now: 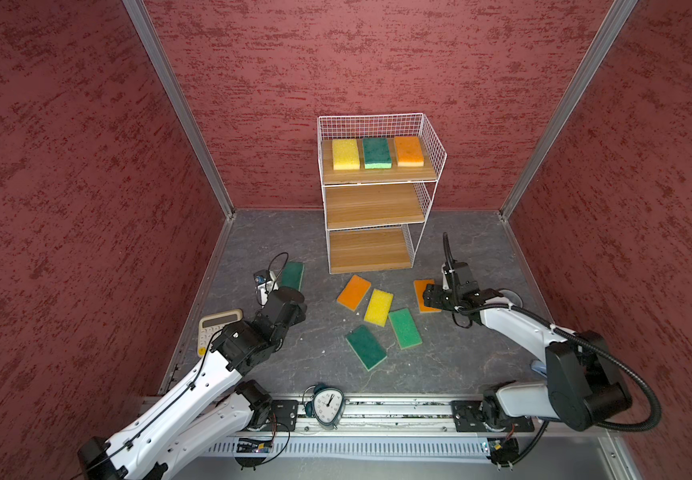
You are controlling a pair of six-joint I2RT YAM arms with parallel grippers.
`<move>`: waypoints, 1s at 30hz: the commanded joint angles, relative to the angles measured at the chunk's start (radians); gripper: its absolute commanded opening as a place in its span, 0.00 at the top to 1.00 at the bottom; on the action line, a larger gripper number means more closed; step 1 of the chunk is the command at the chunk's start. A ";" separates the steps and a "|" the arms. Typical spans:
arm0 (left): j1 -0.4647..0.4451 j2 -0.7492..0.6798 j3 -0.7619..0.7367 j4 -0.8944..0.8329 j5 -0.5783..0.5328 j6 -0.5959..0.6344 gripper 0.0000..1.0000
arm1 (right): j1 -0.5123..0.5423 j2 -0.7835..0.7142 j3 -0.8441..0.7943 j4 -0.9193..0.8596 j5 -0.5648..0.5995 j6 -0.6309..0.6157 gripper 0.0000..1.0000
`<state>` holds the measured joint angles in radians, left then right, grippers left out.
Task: Place and organize the cleaning sponges onto the shelf
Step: 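Lower the open right gripper around the orange sponge's end, then close the right gripper on the orange sponge's end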
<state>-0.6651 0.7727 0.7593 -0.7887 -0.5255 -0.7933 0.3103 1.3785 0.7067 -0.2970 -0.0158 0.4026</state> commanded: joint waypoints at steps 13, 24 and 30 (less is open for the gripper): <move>-0.014 0.013 0.026 0.007 -0.022 -0.013 0.70 | 0.008 0.013 -0.026 0.016 -0.042 -0.046 0.05; -0.014 0.016 0.022 0.002 -0.036 -0.004 0.68 | 0.053 0.070 0.009 0.016 0.025 -0.036 0.04; -0.013 0.016 0.011 0.005 -0.038 -0.010 0.68 | 0.068 0.140 0.029 0.007 0.055 -0.025 0.05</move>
<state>-0.6746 0.7883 0.7593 -0.7883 -0.5453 -0.7998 0.3660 1.4998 0.7082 -0.2893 -0.0059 0.3698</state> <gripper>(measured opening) 0.322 0.950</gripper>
